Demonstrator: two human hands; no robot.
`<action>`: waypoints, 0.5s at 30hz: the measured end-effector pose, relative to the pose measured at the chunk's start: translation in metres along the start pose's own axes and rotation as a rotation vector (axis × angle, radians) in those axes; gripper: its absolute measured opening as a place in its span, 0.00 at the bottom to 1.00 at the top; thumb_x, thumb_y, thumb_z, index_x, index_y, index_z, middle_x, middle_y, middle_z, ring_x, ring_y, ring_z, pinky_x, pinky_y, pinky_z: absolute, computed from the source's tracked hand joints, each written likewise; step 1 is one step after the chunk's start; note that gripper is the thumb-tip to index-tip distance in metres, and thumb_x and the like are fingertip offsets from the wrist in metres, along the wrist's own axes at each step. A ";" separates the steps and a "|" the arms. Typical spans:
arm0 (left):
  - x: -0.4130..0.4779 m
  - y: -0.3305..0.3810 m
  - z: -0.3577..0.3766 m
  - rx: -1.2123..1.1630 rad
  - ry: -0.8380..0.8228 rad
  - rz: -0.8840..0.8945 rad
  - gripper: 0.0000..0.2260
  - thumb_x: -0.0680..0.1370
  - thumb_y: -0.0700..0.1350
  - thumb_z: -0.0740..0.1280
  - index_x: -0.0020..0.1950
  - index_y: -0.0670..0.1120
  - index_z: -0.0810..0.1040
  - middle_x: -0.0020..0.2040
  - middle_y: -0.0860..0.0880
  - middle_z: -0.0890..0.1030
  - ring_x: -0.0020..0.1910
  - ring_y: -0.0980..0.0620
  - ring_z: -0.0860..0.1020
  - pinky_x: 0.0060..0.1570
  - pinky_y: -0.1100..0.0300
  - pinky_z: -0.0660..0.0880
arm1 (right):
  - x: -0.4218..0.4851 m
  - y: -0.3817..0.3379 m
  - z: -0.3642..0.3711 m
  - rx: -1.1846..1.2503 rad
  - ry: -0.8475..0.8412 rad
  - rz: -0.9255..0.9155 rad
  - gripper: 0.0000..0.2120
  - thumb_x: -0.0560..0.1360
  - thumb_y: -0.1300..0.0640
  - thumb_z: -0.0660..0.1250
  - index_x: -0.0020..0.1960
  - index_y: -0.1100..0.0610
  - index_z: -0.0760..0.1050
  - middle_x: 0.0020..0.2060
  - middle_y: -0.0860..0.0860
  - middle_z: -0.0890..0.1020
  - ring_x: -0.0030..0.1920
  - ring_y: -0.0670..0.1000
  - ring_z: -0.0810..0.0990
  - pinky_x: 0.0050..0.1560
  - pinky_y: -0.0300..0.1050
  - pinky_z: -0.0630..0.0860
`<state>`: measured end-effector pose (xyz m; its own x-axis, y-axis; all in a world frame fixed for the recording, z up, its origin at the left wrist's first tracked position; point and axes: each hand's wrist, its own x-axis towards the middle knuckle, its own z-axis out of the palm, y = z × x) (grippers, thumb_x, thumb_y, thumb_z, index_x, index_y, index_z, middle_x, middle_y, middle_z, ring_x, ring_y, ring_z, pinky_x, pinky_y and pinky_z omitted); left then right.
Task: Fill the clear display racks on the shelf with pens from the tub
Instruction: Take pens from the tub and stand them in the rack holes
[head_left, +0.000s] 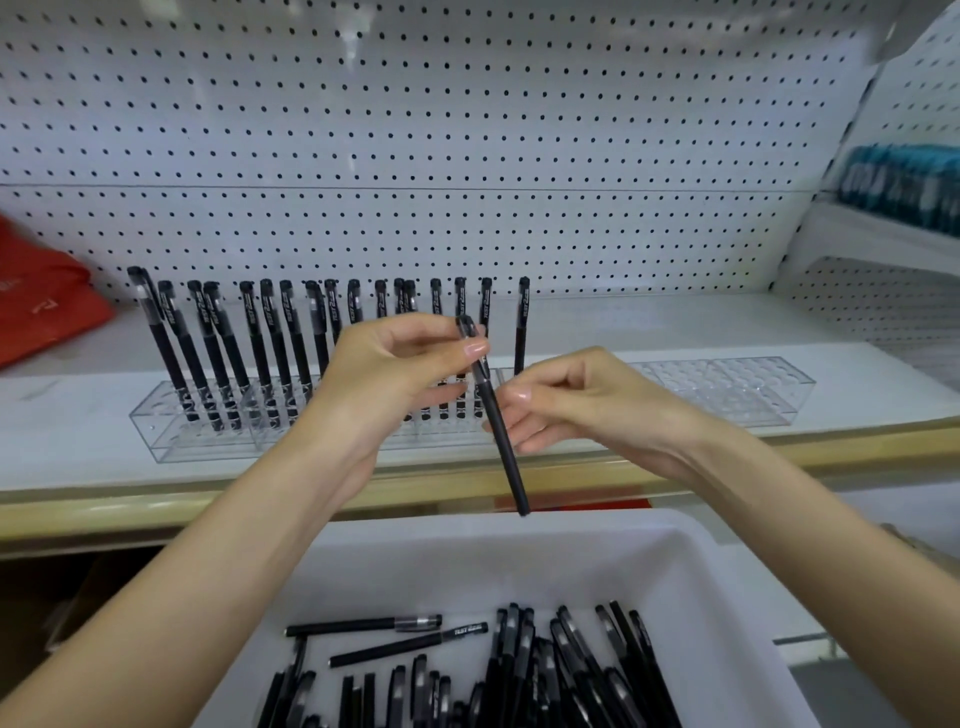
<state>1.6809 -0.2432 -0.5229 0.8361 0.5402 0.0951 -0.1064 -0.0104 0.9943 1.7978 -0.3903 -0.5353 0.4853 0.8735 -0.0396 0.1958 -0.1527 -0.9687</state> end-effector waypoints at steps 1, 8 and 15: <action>-0.001 0.001 0.002 -0.001 -0.009 0.002 0.05 0.67 0.43 0.74 0.41 0.47 0.83 0.43 0.50 0.85 0.43 0.57 0.83 0.45 0.60 0.81 | -0.001 0.000 0.002 0.014 -0.024 0.005 0.15 0.67 0.51 0.70 0.50 0.59 0.82 0.45 0.56 0.85 0.46 0.53 0.85 0.47 0.42 0.80; -0.003 0.006 0.007 0.074 -0.048 0.022 0.07 0.69 0.43 0.74 0.46 0.46 0.84 0.46 0.51 0.85 0.47 0.56 0.83 0.47 0.59 0.81 | -0.002 0.000 0.003 0.030 -0.044 -0.014 0.16 0.65 0.53 0.72 0.48 0.62 0.82 0.42 0.56 0.86 0.44 0.50 0.84 0.44 0.39 0.79; 0.000 -0.014 0.004 0.537 0.070 0.287 0.07 0.75 0.54 0.67 0.49 0.56 0.82 0.47 0.60 0.83 0.49 0.60 0.80 0.57 0.51 0.76 | -0.001 -0.010 -0.026 0.142 0.160 -0.041 0.13 0.66 0.56 0.72 0.47 0.63 0.81 0.38 0.54 0.85 0.40 0.49 0.83 0.39 0.39 0.79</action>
<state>1.6847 -0.2464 -0.5362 0.7750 0.5066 0.3778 -0.0210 -0.5768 0.8166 1.8180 -0.4014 -0.5195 0.6105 0.7915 0.0287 0.1016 -0.0423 -0.9939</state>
